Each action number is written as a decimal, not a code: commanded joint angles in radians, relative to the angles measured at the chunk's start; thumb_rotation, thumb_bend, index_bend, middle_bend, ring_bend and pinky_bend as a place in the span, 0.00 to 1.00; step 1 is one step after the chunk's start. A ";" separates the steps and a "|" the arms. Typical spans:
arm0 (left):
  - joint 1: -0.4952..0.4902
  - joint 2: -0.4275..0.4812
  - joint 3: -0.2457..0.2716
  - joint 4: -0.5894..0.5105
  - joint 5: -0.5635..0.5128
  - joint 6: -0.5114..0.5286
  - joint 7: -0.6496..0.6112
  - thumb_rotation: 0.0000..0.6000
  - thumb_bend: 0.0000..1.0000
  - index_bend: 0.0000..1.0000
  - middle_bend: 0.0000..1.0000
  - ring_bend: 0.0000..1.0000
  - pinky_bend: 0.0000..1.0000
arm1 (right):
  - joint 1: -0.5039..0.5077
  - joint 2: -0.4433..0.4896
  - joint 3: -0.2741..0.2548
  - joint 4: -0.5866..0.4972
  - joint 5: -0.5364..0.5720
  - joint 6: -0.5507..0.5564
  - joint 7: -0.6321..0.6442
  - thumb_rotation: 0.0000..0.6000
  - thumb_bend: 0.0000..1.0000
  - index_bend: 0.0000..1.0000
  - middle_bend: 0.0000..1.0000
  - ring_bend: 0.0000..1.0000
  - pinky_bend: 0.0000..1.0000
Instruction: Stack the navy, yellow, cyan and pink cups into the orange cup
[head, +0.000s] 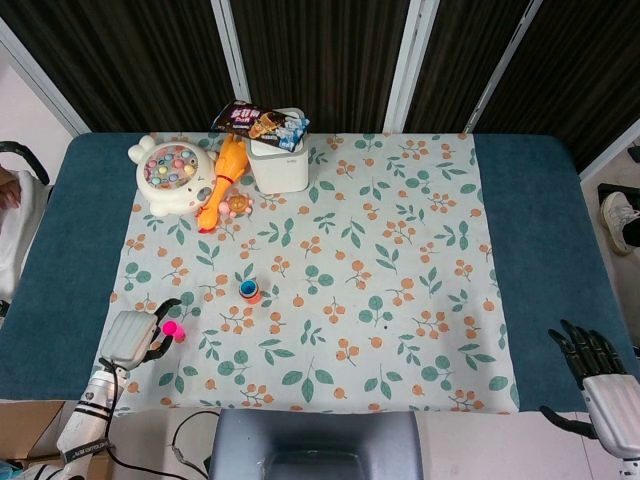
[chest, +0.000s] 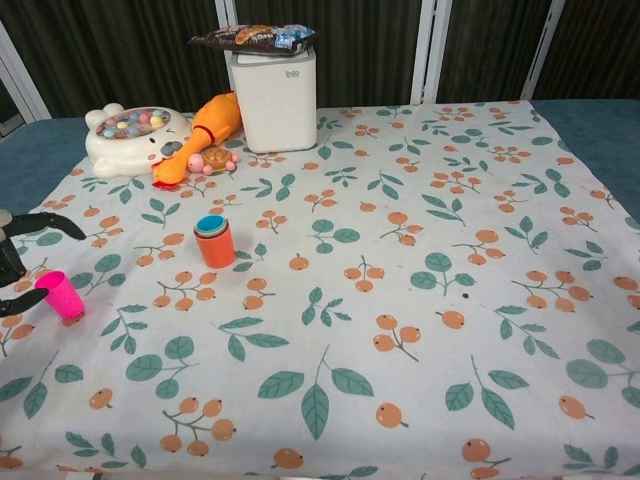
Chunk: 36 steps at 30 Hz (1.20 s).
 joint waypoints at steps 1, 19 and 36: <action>0.013 -0.030 -0.005 0.056 0.011 -0.004 -0.024 1.00 0.39 0.33 1.00 1.00 1.00 | 0.000 0.001 0.001 0.000 0.002 0.002 0.002 1.00 0.21 0.00 0.00 0.00 0.00; 0.031 -0.058 -0.024 0.113 0.047 -0.020 -0.067 1.00 0.39 0.44 1.00 1.00 1.00 | 0.001 0.000 0.002 -0.001 0.005 0.001 -0.001 1.00 0.21 0.00 0.00 0.00 0.00; -0.005 -0.007 -0.115 -0.029 0.082 0.023 -0.041 1.00 0.39 0.55 1.00 1.00 1.00 | 0.002 -0.002 0.001 -0.004 0.005 -0.003 -0.008 1.00 0.21 0.00 0.00 0.00 0.00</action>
